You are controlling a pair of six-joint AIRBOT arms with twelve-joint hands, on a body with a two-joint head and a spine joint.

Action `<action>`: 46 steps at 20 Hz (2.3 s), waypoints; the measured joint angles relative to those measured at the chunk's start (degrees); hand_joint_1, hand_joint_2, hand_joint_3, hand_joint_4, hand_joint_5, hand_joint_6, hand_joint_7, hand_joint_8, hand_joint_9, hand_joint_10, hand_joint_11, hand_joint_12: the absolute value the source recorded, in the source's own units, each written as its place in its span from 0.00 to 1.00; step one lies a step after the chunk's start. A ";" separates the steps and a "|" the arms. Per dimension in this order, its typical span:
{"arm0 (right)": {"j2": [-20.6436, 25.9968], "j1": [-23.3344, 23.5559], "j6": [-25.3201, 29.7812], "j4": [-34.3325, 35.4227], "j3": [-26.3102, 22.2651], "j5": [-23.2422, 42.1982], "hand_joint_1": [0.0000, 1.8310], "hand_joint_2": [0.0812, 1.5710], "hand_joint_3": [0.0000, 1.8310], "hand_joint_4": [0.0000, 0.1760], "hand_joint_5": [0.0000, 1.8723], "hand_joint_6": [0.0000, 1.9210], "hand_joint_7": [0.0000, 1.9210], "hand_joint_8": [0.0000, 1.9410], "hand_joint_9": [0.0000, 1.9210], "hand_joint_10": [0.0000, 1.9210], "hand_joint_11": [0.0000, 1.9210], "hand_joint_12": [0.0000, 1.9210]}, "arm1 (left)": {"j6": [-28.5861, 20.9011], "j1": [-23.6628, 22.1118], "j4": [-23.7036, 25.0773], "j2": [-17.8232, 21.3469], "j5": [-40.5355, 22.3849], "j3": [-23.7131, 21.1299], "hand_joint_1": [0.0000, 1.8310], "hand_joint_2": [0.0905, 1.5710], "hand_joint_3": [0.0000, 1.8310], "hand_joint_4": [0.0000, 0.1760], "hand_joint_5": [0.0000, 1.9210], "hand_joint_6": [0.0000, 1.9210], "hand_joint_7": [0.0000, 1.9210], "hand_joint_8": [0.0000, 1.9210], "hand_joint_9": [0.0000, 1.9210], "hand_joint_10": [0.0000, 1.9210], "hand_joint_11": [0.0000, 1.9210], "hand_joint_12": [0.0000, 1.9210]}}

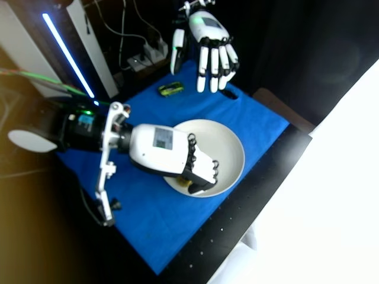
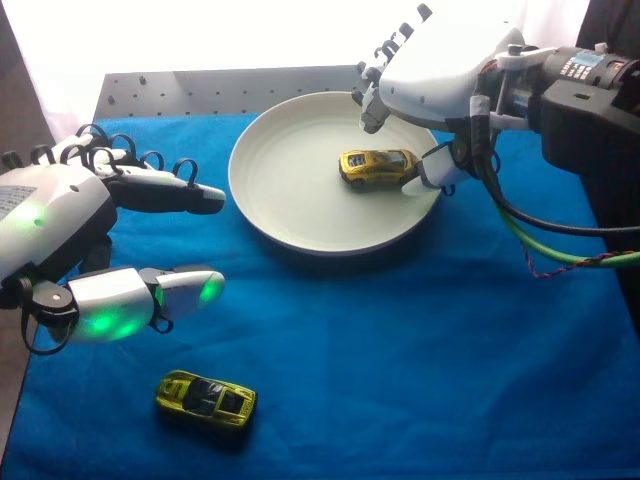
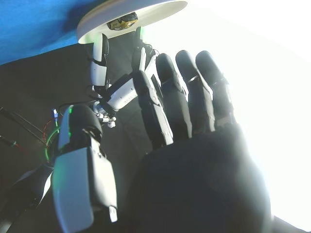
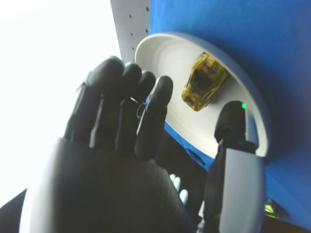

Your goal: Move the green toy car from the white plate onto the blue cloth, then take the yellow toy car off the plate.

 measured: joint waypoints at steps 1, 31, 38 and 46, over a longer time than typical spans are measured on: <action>0.00 0.00 0.00 0.04 0.00 -0.04 0.48 0.59 0.00 0.00 0.41 0.00 0.22 0.63 0.22 0.80 0.20 0.99 | 0.00 0.00 -0.02 0.00 0.00 0.00 0.27 0.65 0.00 0.75 0.37 0.00 0.33 0.00 0.16 0.37 0.00 0.79; -3.43 0.00 0.00 0.42 2.99 -1.18 0.52 0.61 0.00 0.00 0.43 0.00 0.30 0.29 0.21 0.57 0.12 0.87 | -0.26 0.00 0.11 0.00 -0.09 -0.13 0.28 0.67 0.00 0.79 0.38 0.00 0.34 0.00 0.17 0.33 0.00 0.77; -4.04 -0.02 0.00 0.42 3.52 -1.66 0.58 0.64 0.00 0.00 0.49 0.02 0.34 0.38 0.26 0.64 0.18 0.90 | -0.72 0.00 0.31 0.00 -0.35 -0.13 0.28 0.67 0.00 0.89 0.38 0.00 0.34 0.00 0.18 0.30 0.00 0.77; -4.22 -0.02 0.02 0.61 3.63 -1.51 0.66 0.70 0.00 0.00 0.52 0.49 0.49 0.60 0.46 0.61 0.36 0.85 | -1.14 0.09 0.35 0.00 -0.42 -0.13 0.28 0.67 0.00 0.90 0.39 0.00 0.34 0.00 0.19 0.26 0.00 0.75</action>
